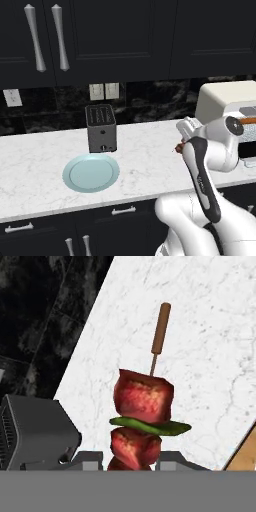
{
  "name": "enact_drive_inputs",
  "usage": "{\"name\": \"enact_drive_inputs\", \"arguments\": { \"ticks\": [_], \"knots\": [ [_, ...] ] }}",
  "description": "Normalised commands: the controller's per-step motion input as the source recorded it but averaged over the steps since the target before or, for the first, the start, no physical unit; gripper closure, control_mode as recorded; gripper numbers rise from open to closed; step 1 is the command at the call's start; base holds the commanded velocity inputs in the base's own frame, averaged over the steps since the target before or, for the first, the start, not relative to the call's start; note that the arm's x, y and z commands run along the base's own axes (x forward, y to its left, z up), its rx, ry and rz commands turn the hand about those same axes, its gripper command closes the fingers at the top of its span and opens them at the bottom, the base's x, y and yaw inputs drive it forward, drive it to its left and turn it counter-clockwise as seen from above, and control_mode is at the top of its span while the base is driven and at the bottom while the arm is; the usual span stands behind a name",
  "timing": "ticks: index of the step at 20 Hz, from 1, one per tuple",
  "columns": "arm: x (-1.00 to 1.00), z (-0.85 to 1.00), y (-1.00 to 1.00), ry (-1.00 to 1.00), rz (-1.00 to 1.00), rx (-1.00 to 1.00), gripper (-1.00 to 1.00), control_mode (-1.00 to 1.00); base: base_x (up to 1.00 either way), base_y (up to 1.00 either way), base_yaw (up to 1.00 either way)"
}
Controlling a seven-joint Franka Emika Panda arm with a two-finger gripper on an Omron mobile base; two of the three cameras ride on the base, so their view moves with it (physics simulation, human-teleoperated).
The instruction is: Pick up the kebab skewer and baguette bread, and place them inside the toaster oven. Close the toaster oven door and start by setting the timer.
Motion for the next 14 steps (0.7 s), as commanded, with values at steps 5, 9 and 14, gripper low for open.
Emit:
{"name": "enact_drive_inputs", "arguments": {
  "ticks": [5, 9, 14],
  "knots": [
    [0.00, 0.38, -0.93, 0.00, -0.23, 0.00, 1.00, -1.00, 0.00, 0.00, 0.00],
    [-0.09, 0.09, -0.73, -0.01, -0.16, 0.00, 1.00, -1.00, 0.00, 0.00, 0.00],
    [0.00, 0.00, -0.68, 0.00, -0.10, 0.00, 1.00, -1.00, 0.00, 0.00, 0.00]
  ]
}}
